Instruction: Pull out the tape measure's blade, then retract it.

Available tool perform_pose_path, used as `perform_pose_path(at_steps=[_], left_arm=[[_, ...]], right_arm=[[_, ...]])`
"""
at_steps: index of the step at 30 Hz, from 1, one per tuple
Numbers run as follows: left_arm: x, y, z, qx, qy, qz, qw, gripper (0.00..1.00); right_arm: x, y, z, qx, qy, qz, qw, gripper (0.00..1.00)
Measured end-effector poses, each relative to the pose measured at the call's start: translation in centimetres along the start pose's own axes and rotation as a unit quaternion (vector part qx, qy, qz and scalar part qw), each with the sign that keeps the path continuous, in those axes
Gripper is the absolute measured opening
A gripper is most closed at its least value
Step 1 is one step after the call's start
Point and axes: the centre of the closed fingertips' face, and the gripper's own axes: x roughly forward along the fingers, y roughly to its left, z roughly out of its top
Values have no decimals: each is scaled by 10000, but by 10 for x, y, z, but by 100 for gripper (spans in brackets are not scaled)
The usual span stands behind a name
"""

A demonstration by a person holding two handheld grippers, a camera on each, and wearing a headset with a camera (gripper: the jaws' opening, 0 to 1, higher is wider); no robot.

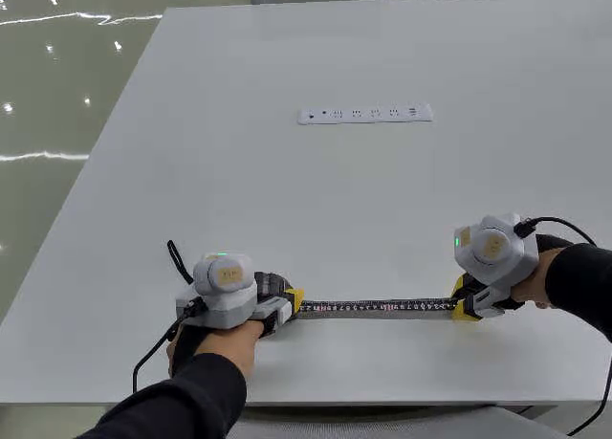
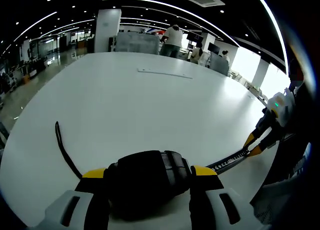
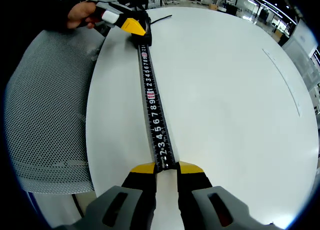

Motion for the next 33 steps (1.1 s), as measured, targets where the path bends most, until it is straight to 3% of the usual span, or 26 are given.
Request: perform_pose_path(at_steps=[33], left_arm=[[-1,1,-1,46,-96,-54,9999,61]], right_arm=[[3,1,6,66,-43,-76,9999,11]])
